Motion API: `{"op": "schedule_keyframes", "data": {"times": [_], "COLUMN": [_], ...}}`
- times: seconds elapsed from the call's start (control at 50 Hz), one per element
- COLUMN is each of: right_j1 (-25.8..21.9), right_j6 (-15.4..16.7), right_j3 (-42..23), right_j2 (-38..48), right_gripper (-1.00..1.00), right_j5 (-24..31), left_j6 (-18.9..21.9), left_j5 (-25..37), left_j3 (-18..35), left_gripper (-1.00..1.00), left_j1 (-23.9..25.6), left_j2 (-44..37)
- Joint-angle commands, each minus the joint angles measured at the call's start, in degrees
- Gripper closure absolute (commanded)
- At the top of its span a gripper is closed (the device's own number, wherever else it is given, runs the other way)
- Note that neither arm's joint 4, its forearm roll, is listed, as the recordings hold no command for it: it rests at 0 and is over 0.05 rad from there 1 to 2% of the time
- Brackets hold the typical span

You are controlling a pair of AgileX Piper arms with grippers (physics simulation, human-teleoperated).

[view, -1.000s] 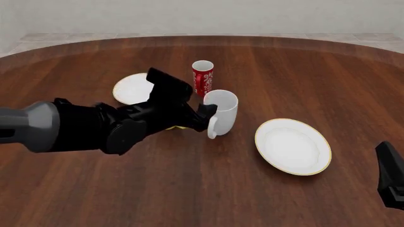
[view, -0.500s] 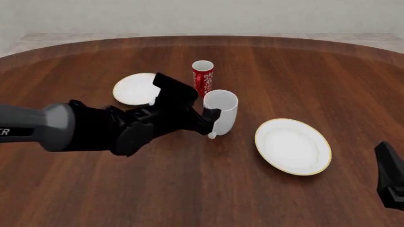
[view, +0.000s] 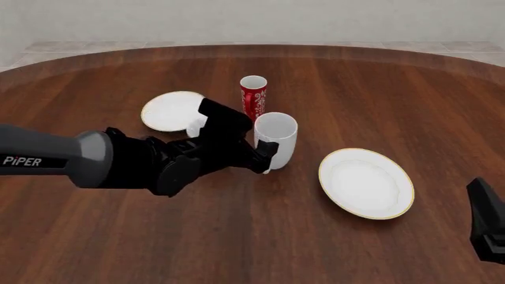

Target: Put the white mug on the left plate.

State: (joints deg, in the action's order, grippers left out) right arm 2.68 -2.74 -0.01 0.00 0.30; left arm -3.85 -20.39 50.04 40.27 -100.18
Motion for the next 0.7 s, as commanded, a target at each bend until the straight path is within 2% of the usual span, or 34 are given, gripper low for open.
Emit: {"op": "schedule_keyframes", "data": {"times": [0.02,0.7], "right_j1": [0.0,0.1], "right_j6": [-0.2,-0.3], "right_j3": [0.0,0.0], "right_j2": [0.0,0.0], "right_gripper": [-1.00,-1.00], "right_j5": [0.0,0.0], "left_j6": [-0.7,-2.9], "left_j5": [0.2,-0.5], "left_j3": [0.6,2.4], "left_gripper": [-1.00,-1.00], "left_j1": [0.1,-0.3], "left_j2": [-1.4,-5.5]}}
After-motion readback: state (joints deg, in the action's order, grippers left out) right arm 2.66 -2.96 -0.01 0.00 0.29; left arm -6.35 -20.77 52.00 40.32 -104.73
